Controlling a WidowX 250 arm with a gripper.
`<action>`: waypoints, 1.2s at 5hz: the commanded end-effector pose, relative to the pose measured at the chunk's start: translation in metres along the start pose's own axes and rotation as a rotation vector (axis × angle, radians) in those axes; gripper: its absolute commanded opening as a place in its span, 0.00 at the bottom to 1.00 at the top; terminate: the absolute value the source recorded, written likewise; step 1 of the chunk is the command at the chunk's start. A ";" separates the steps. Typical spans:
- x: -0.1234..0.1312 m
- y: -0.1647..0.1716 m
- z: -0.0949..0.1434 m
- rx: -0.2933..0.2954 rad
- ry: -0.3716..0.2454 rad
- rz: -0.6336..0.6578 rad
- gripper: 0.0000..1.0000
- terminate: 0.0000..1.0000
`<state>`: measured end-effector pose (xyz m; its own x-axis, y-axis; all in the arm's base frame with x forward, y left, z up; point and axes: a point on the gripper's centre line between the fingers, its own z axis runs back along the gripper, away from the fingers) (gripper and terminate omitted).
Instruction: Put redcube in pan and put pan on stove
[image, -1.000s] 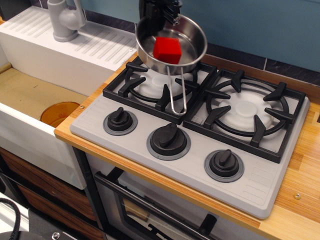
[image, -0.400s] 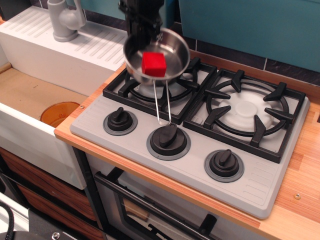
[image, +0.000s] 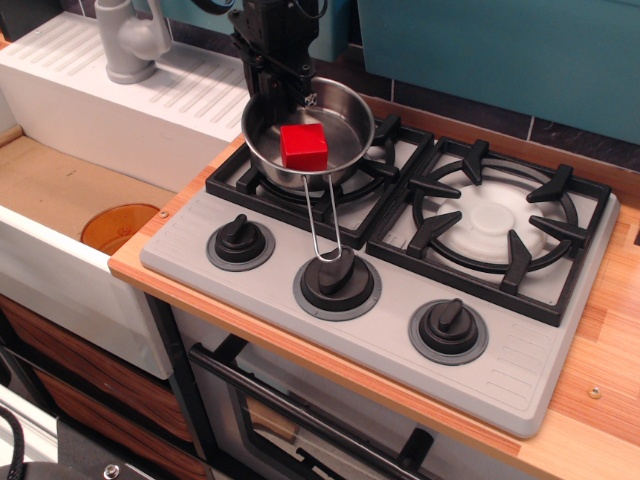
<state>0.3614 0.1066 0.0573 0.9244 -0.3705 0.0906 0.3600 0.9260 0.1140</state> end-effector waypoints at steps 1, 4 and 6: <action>0.007 0.000 0.033 0.024 -0.013 0.000 1.00 0.00; 0.013 -0.010 0.071 0.053 0.020 0.003 1.00 0.00; 0.014 -0.022 0.089 0.063 0.040 0.015 1.00 0.00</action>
<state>0.3463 0.0773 0.1156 0.9368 -0.3489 -0.0253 0.3492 0.9287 0.1247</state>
